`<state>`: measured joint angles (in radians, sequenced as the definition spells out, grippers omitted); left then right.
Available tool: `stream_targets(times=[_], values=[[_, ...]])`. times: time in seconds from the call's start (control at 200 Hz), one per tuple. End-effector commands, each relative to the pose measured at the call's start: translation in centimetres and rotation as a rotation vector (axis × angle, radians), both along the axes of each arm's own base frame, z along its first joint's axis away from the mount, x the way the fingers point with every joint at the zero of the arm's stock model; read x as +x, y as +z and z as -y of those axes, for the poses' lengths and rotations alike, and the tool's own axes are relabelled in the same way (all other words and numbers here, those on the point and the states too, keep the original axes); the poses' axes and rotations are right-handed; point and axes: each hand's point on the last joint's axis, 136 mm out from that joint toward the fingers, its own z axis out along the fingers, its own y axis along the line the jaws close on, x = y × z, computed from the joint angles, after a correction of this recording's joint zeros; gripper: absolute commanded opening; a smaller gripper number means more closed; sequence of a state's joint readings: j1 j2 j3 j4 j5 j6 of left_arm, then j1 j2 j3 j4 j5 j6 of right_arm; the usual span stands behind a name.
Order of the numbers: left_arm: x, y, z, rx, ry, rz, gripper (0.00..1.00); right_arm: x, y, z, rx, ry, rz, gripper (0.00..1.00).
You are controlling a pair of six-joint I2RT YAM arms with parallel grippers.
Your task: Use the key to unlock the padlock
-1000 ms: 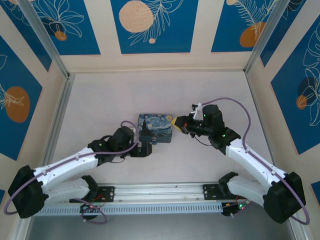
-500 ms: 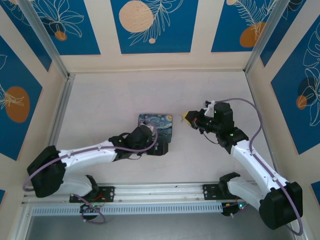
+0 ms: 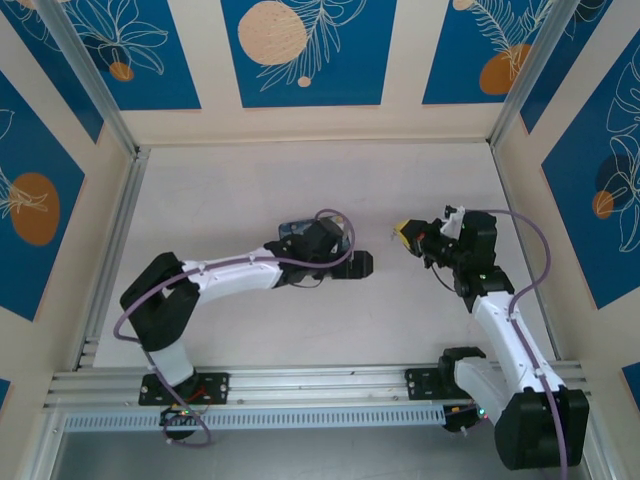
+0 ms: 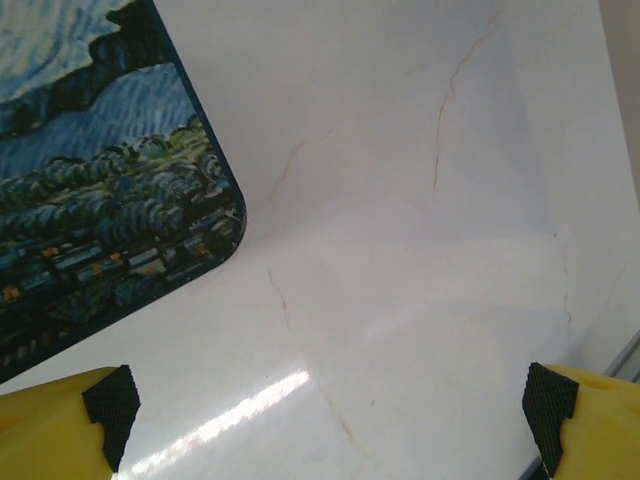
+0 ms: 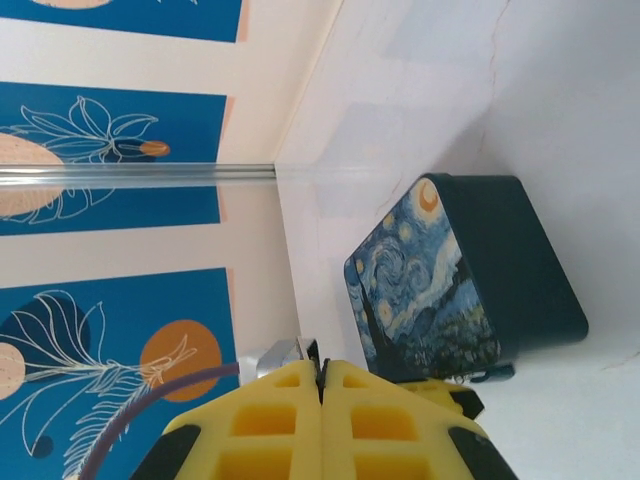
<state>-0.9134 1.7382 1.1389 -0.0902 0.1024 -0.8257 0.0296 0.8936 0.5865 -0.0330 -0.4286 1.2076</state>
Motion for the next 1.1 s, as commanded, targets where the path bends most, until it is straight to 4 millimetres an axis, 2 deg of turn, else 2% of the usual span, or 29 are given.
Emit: stream_targets(times=[0.0,0.135,0.265,0.375,0.565,0.775,1.095], values=[[1.8,0.5,-0.2,-0.001,-0.027,0.004,1.0,-0.6,0.6,-0.7,0.039,0.057,0.033,0.0],[0.7,2.8,1.2,-0.065,-0.143,0.028,1.0,0.1,-0.4,-1.0,0.041,0.07,0.034,0.0],[-1.3,3.7,0.3,-0.084,-0.18,0.029,1.0,1.4,-2.1,-1.3,0.04,0.087,0.01,0.0],[-2.1,2.5,-2.0,-0.039,-0.133,0.045,1.0,2.8,-3.0,-1.7,0.056,0.111,-0.004,0.0],[-2.1,-1.3,-5.8,0.083,-0.046,0.084,1.0,5.5,-2.9,-2.3,0.074,0.144,-0.018,0.0],[-1.3,-4.3,-6.4,0.17,-0.051,0.126,1.0,7.1,-2.1,-3.3,0.078,0.181,-0.01,0.0],[0.2,-7.2,-7.3,0.3,-0.081,0.225,1.0,8.8,-1.9,-5.9,0.045,0.206,0.009,0.0]])
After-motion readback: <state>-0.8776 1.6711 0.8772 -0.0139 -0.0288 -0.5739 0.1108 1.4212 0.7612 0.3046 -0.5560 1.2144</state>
